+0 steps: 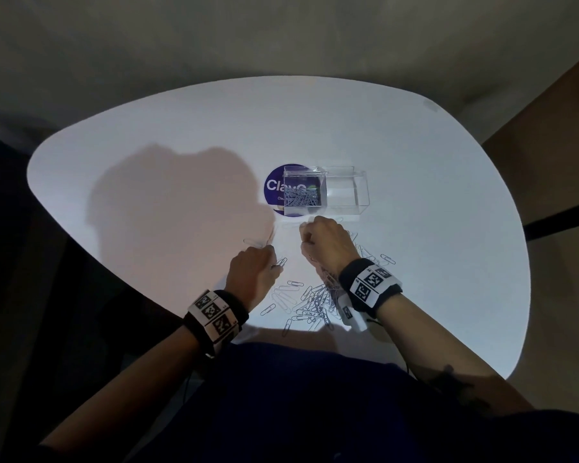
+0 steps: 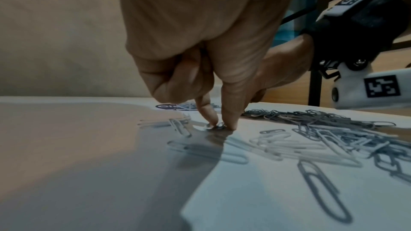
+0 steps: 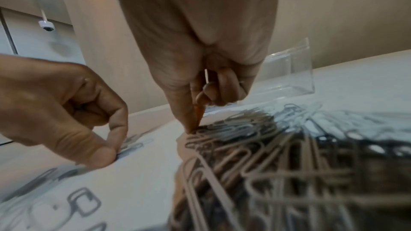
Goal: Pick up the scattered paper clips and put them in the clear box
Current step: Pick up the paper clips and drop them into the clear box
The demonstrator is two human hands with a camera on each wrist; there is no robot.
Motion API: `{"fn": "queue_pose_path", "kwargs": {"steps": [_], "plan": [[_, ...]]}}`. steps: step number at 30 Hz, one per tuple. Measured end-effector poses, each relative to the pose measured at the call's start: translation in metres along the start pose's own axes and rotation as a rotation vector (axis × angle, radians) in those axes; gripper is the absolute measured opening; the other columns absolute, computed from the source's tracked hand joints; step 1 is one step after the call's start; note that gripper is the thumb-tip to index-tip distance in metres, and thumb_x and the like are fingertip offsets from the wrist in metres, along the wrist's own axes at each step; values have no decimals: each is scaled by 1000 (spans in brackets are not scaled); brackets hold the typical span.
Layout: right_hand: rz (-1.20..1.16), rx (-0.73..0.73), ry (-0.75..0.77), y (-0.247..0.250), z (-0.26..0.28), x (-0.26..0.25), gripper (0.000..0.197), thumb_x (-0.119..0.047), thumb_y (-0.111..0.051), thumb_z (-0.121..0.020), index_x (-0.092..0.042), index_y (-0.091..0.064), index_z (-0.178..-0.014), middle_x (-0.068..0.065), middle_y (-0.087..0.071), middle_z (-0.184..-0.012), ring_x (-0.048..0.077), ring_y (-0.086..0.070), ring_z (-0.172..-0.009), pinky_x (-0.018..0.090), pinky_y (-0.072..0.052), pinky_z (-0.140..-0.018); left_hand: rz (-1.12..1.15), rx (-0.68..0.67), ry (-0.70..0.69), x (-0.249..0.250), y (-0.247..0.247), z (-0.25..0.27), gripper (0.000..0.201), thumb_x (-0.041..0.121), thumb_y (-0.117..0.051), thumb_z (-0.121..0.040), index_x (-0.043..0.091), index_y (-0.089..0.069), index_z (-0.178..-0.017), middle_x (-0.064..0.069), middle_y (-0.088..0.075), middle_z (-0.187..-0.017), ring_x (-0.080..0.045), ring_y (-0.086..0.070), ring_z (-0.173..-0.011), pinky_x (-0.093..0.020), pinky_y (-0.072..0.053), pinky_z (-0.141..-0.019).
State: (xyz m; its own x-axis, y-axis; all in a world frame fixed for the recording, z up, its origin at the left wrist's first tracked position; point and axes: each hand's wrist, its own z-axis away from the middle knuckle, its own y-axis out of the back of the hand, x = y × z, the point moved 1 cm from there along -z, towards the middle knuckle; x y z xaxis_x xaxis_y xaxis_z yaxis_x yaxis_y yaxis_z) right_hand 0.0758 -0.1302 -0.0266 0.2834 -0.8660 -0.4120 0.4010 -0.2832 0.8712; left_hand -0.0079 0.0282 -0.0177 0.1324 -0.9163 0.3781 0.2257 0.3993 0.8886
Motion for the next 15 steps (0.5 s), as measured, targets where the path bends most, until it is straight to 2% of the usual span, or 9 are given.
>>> {"fn": "queue_pose_path", "kwargs": {"steps": [4,8,10,13,15], "plan": [[9,-104,8,2,-6,0,24,-24,-72,-80,-18,-53,-68,3,-60,-85,25,-58,-78,30,-36,-63,-39,-15,-11,4,-2,-4,17,24,-58,-84,10,-62,-92,-11,-68,-88,-34,-62,-81,-40,-50,-73],[91,-146,119,1,-1,-4,20,-26,-69,-82,-10,-59,-76,7,-59,-91,28,-59,-79,32,-38,-63,-43,-83,-68,10,0,-9,15,18,-63,-77,4,-64,-85,-13,-68,-81,-33,-63,-72,-38,-51,-68],[44,-140,116,-1,2,-4,22,-28,-69,-82,-12,-57,-75,5,-58,-90,26,-58,-79,34,-41,-64,-28,-115,-103,11,2,-11,16,18,-66,-74,3,-64,-81,-14,-68,-79,-32,-63,-70,-37,-50,-65],[-335,-67,5,5,9,1,28,-23,-74,-79,-15,-51,-67,2,-63,-76,16,-56,-68,35,-48,-66,108,-177,-110,6,5,-15,19,22,-66,-76,5,-60,-78,-10,-66,-76,-27,-60,-69,-37,-47,-65],[-618,-4,-92,12,17,6,24,-8,-74,-78,-13,-52,-68,-5,-61,-67,11,-54,-62,28,-48,-62,319,-243,-56,-1,9,-19,20,22,-65,-79,8,-53,-71,0,-59,-68,-18,-51,-63,-34,-41,-61]]}}
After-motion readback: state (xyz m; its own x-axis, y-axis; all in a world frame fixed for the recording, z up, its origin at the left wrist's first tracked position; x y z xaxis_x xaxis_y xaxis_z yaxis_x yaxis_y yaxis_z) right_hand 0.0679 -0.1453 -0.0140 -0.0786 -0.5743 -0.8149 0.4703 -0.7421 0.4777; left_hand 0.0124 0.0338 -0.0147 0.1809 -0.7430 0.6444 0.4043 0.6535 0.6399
